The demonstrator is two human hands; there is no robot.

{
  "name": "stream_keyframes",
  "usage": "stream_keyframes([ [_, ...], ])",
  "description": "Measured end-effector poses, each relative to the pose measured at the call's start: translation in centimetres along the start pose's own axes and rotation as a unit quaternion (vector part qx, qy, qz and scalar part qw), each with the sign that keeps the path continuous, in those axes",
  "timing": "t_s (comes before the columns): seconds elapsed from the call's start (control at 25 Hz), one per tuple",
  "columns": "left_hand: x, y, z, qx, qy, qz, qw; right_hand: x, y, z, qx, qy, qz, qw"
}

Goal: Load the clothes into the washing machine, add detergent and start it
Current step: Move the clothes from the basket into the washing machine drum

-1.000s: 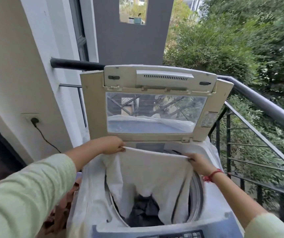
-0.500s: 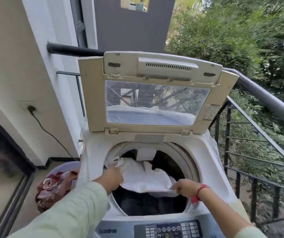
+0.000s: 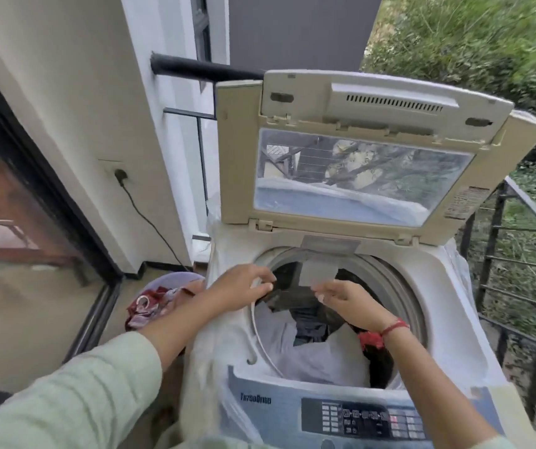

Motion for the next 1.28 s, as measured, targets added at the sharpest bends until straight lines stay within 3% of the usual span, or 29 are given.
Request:
stream_keyframes([
  [0.08, -3.2, 4.3, -1.6, -0.044, -0.019, 0.175, 0.983, 0.8, 0.2, -5.1, 0.055, 0.046, 0.021, 0.997],
  [0.16, -7.1, 7.9, -5.2, -0.038, 0.009, 0.284, 0.958, 2.0, -0.5, -9.8, 0.092, 0.085, 0.006, 0.992],
  [0.32, -13.3, 13.1, -14.8, -0.039, 0.143, 0.313, 0.938, 6.9, -5.0, -18.5, 0.113, 0.135, -0.064, 0.982],
  [0.48, -15.9, 16.2, -24.2, -0.057, 0.225, 0.26, 0.937, 15.2, -11.2, -26.4, 0.062, 0.126, -0.172, 0.975],
  [0.6, -15.6, 17.7, -31.9, -0.048, 0.281, 0.187, 0.94, 23.4, -17.4, -29.2, -0.007, 0.033, -0.206, 0.978],
  [0.76, -13.6, 17.0, -40.8, -0.011, 0.353, 0.022, 0.935, 31.4, -25.0, -27.9, -0.209, -0.036, -0.231, 0.95],
  [0.96, -10.9, 12.7, -49.5, 0.0, 0.396, -0.117, 0.911, 36.7, -33.4, -25.6, -0.274, -0.008, -0.218, 0.937],
  [1.16, -8.8, 7.2, -55.5, 0.072, 0.343, -0.149, 0.925, 38.8, -42.9, -20.0, -0.395, 0.056, -0.293, 0.869],
  [1.28, -8.3, 4.8, -57.7, 0.051, 0.345, -0.146, 0.926, 38.7, -47.0, -18.1, -0.44, 0.043, -0.352, 0.825],
])
Point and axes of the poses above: each hand's wrist, its own x-axis towards the middle knuckle, its own y-axis out of the back of the hand, z = x × y, the point moved 2 cm from there along x, towards the middle knuckle, and after that the axes turned 14 degrees about -x, right-handed, at the moved point
